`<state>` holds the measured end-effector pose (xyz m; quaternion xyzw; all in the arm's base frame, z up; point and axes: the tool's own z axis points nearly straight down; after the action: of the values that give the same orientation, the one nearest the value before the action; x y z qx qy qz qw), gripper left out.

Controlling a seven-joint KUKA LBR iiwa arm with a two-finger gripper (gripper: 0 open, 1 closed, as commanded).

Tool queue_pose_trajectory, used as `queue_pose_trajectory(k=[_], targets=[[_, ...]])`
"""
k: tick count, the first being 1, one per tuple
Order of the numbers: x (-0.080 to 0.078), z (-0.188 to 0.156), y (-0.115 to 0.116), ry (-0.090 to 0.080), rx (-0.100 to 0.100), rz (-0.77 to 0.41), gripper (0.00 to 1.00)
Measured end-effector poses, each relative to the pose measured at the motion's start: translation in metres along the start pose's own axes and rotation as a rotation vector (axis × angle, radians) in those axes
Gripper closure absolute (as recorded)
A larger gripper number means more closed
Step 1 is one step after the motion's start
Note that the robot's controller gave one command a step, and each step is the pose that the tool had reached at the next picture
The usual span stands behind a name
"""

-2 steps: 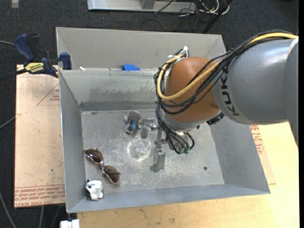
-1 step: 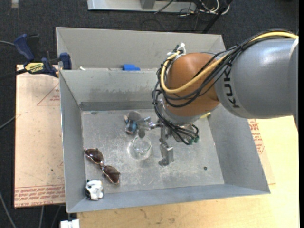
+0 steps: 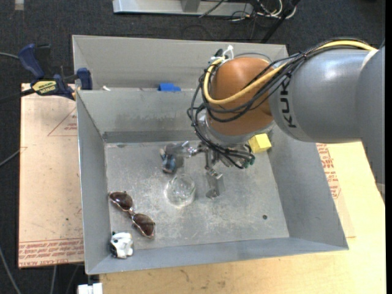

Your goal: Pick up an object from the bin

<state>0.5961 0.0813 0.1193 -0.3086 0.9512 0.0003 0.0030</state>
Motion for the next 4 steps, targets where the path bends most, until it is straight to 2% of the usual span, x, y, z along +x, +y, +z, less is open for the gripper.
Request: queue_pose_trajectory(k=[1,2,4], targets=[[0.0171,0.0496,0.0215,0.003,-0.002,0.091,0.00],[0.0076,0.0459,0.0234,-0.004,0.002,-0.241,1.00],[0.0084,0.0428,0.0241,-0.002,0.000,-0.242,1.00]])
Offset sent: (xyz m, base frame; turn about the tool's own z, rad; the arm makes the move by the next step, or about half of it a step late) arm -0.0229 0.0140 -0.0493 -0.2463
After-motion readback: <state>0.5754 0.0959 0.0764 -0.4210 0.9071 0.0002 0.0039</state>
